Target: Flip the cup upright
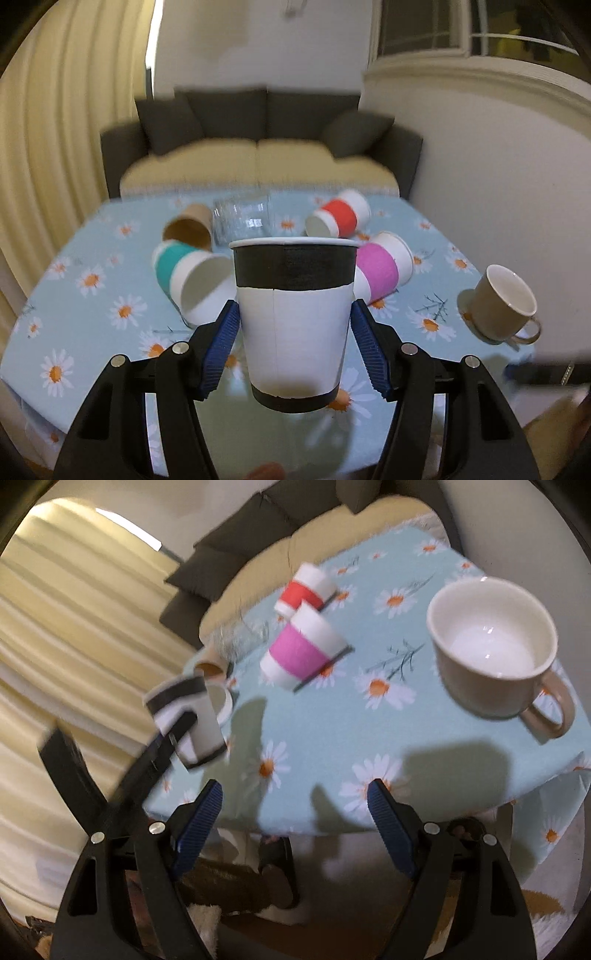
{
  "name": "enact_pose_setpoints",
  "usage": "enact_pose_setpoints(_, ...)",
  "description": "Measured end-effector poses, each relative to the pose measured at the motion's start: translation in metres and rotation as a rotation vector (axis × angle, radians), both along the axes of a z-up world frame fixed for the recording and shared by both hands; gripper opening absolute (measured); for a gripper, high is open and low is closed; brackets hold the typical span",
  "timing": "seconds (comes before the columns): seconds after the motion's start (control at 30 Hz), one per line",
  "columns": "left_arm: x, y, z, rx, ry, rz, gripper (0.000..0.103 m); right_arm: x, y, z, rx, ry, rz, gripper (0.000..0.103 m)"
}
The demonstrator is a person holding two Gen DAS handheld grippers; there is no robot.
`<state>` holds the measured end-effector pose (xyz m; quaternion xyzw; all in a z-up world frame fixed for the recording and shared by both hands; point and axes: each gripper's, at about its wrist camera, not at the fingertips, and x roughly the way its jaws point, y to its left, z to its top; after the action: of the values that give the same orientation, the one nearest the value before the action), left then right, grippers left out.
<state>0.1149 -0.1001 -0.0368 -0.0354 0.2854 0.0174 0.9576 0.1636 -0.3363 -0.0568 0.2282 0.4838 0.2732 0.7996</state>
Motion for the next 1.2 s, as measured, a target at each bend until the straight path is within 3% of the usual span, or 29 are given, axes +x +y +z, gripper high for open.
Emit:
enact_pose_setpoints(0.2, -0.034, -0.013, -0.027, 0.086, -0.217, 0.091, 0.061, -0.004, 0.001, 0.007, -0.012, -0.052, -0.011, 0.080)
enact_pose_setpoints(0.33, -0.040, -0.015, -0.041, 0.082, -0.273, 0.153, 0.061, -0.003, 0.002, 0.006, -0.006, -0.051, -0.012, 0.080)
enact_pose_setpoints(0.47, -0.048, -0.028, -0.053, 0.137, -0.326, 0.183, 0.061, -0.002, 0.003, 0.003, -0.010, -0.050, -0.019, 0.080)
enact_pose_setpoints(0.7, -0.048, -0.036, -0.065, 0.170, -0.377, 0.199, 0.061, -0.002, 0.000, 0.001, -0.018, -0.040, -0.039, 0.080)
enact_pose_setpoints(1.2, -0.054, -0.029, -0.085, 0.141, -0.315, 0.165, 0.062, 0.001, 0.004, -0.004, -0.027, -0.022, -0.041, 0.080)
